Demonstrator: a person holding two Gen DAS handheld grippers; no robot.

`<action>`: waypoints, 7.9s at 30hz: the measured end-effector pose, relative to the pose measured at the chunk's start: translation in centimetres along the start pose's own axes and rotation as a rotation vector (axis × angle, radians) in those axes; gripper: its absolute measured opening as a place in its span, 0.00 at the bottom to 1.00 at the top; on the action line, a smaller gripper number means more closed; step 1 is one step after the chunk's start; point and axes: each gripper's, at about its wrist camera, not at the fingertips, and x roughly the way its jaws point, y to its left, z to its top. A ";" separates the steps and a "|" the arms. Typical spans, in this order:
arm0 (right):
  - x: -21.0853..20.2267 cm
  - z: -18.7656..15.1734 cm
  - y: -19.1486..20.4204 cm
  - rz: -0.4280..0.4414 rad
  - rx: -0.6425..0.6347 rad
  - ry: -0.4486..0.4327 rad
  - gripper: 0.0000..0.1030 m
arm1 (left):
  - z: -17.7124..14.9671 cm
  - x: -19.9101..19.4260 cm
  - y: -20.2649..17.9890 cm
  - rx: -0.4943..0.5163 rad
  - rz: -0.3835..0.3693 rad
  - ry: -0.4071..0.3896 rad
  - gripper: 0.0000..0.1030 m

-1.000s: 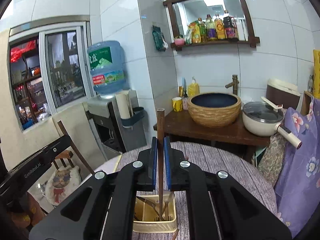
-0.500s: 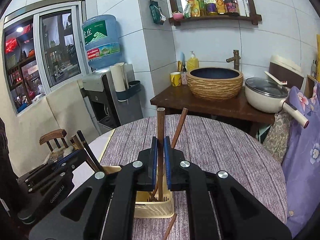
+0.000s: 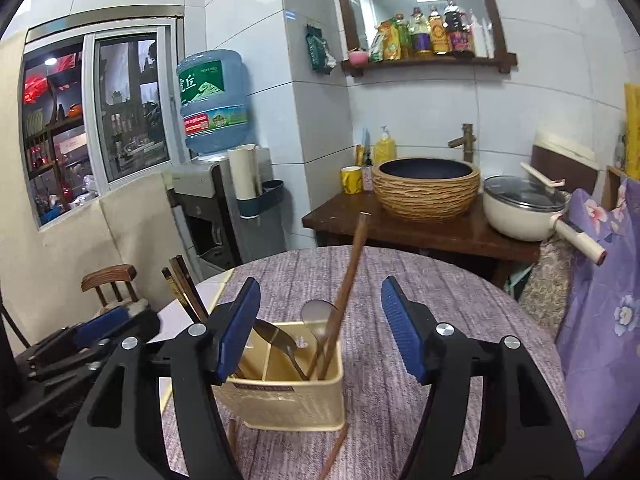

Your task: Organize utensils

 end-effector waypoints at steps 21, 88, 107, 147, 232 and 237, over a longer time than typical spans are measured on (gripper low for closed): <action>1.0 -15.0 -2.1 -0.100 0.095 0.405 0.49 | -12.4 1.3 5.8 -0.116 0.101 0.301 0.68; 10.9 -17.6 -1.5 -0.132 -0.004 0.607 0.08 | -14.1 10.3 1.8 0.040 0.198 0.469 0.08; 5.5 -14.7 -3.1 0.072 0.104 0.497 0.08 | -11.3 6.8 2.7 -0.025 0.078 0.375 0.07; -7.8 4.2 -0.2 0.208 0.008 0.128 0.07 | 5.7 -8.2 -0.4 0.003 -0.136 -0.056 0.07; -26.8 -29.9 4.8 -0.120 -0.155 -0.172 0.94 | -26.0 -20.3 4.7 0.091 0.100 -0.212 0.95; -30.9 -31.7 6.1 -0.079 -0.171 -0.254 0.94 | -27.2 -23.7 5.2 0.049 0.122 -0.349 0.95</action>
